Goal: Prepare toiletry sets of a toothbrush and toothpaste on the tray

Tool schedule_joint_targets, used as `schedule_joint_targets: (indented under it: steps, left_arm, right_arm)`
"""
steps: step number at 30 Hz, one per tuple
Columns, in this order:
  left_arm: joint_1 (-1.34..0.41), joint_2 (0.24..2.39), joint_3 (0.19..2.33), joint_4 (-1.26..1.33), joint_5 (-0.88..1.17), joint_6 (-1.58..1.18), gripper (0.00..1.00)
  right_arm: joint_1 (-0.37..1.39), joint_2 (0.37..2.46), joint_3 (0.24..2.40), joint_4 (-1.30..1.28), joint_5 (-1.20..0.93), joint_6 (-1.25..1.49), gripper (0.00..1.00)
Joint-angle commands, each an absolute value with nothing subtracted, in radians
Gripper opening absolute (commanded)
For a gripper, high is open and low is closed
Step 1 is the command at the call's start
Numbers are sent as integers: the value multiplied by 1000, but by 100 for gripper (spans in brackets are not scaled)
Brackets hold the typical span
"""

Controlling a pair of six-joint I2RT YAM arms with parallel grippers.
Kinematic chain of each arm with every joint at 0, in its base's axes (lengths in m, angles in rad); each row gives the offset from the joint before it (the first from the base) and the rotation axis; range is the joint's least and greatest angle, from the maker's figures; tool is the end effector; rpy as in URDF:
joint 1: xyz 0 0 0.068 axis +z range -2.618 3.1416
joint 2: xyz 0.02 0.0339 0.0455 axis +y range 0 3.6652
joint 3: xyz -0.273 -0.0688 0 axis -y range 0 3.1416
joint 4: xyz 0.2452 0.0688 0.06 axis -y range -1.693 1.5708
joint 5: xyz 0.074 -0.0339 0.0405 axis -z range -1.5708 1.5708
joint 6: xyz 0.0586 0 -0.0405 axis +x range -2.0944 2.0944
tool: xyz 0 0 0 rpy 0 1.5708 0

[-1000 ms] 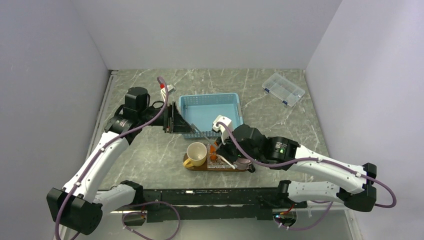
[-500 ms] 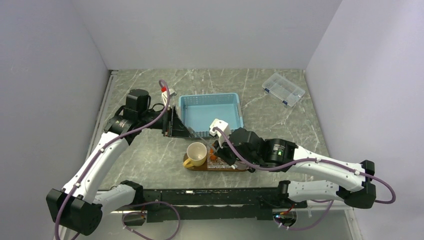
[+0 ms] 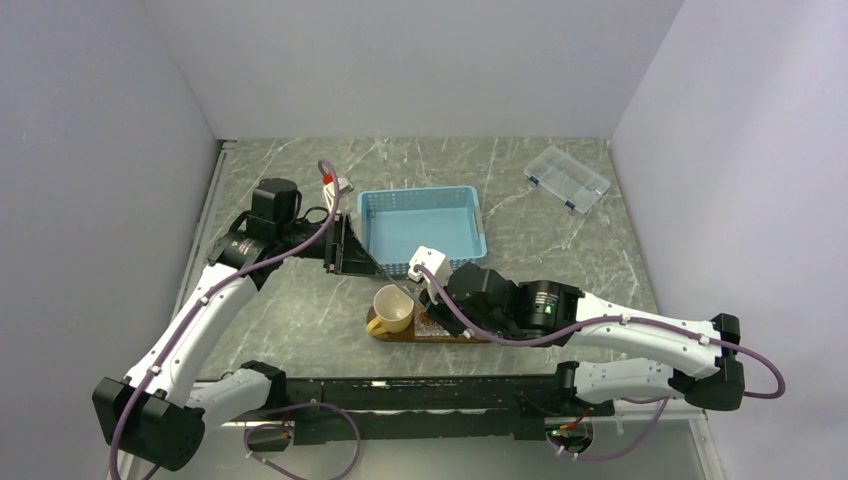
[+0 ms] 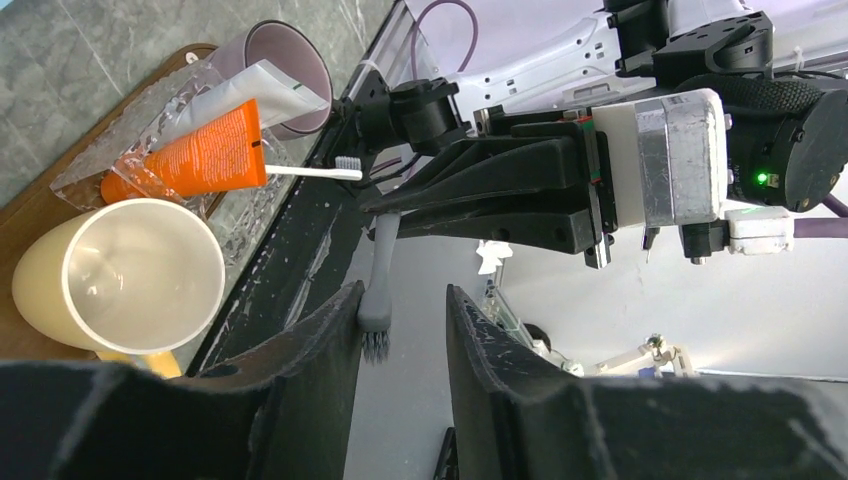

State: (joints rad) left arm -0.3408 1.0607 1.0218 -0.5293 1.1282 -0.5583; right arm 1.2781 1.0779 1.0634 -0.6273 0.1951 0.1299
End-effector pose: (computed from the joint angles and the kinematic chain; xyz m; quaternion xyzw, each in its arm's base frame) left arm 0.1874 -0.1226 0.3488 0.1750 0.7646 -0.5988 0.1620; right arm 0.0808 0.2286 0.3317 -0.4466 0.7708 0.2222 0.3962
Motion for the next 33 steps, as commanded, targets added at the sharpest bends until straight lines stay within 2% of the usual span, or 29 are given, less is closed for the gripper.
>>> schedule_joint_targets:
  steps: [1, 5, 10, 13, 15, 17, 19, 24, 33]
  left_arm:
    - [-338, 1045, 1056, -518, 1158, -523, 37]
    - [-338, 1053, 1049, -522, 1154, -513, 25]
    - [-339, 1067, 1052, -528, 1139, -500, 0]
    - [-340, 1070, 1045, -528, 1130, -494, 0]
    - [-345, 1070, 1048, -549, 1105, -478, 0]
    - [-353, 1064, 1062, -587, 1053, -450, 0]
    - [-366, 1046, 1071, -607, 989, -444, 0]
    - [-437, 965, 1099, -634, 781, -448, 0]
    - [-593, 897, 1107, -673, 542, -466, 0]
  right_arm:
    - [1284, 1059, 1088, -595, 227, 118, 0]
    - [1285, 1056, 1085, -598, 232, 123, 0]
    - [1290, 1043, 1074, -597, 233, 127, 0]
    - [1294, 1035, 1072, -602, 243, 135, 1]
    - [1294, 1026, 1071, -611, 260, 144, 23]
    - [1293, 1012, 1071, -616, 270, 150, 34]
    - [1294, 990, 1065, -619, 285, 156, 41]
    - [1294, 912, 1034, -610, 322, 172, 50]
    - [1293, 808, 977, -595, 365, 200, 54]
